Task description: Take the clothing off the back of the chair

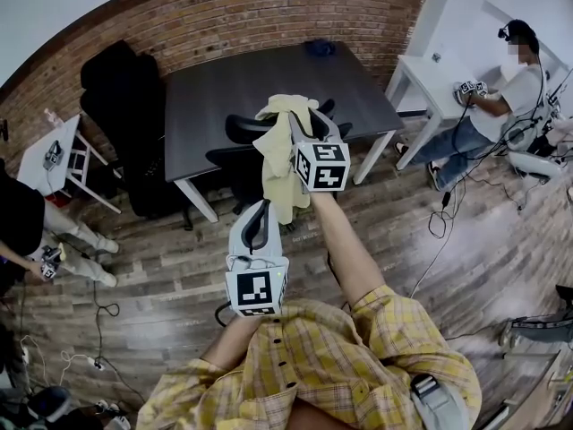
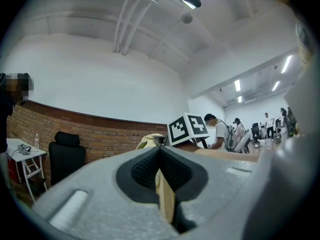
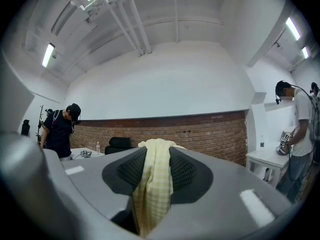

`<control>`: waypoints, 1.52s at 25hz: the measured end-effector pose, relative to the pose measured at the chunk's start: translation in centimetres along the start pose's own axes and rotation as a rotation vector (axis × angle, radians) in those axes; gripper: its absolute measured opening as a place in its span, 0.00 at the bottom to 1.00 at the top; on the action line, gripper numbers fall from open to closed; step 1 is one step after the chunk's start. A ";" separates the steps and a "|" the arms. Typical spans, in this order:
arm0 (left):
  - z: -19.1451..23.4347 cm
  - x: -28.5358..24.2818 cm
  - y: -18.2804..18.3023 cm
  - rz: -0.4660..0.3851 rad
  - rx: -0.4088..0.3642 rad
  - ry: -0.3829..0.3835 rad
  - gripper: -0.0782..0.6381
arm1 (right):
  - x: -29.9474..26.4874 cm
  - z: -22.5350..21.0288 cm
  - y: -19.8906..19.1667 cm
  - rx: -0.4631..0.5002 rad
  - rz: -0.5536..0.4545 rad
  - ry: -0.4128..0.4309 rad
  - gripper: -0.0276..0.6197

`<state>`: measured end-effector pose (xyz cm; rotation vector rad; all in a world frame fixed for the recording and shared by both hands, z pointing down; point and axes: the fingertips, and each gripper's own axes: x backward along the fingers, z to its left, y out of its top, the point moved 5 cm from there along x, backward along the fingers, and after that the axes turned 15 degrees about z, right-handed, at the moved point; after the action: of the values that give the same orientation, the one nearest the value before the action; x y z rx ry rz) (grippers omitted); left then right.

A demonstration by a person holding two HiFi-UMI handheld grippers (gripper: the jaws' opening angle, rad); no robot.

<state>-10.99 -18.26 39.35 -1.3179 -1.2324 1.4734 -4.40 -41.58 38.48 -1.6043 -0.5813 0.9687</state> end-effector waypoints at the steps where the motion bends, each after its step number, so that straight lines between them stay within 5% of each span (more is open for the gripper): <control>1: -0.1 0.0 0.0 -0.001 0.002 -0.001 0.11 | 0.4 0.0 0.3 -0.001 -0.009 0.000 0.26; 24: -1.2 0.8 1.6 -0.027 0.011 -0.024 0.11 | 7.4 0.9 6.2 0.041 -0.157 -0.003 0.26; 38: -1.3 2.0 1.6 -0.032 0.004 -0.052 0.11 | 11.6 2.5 6.4 0.053 -0.193 -0.024 0.27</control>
<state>-9.95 -16.47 37.32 -1.2588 -1.2769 1.4955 -0.98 -32.66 28.97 -1.4615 -0.7075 0.8537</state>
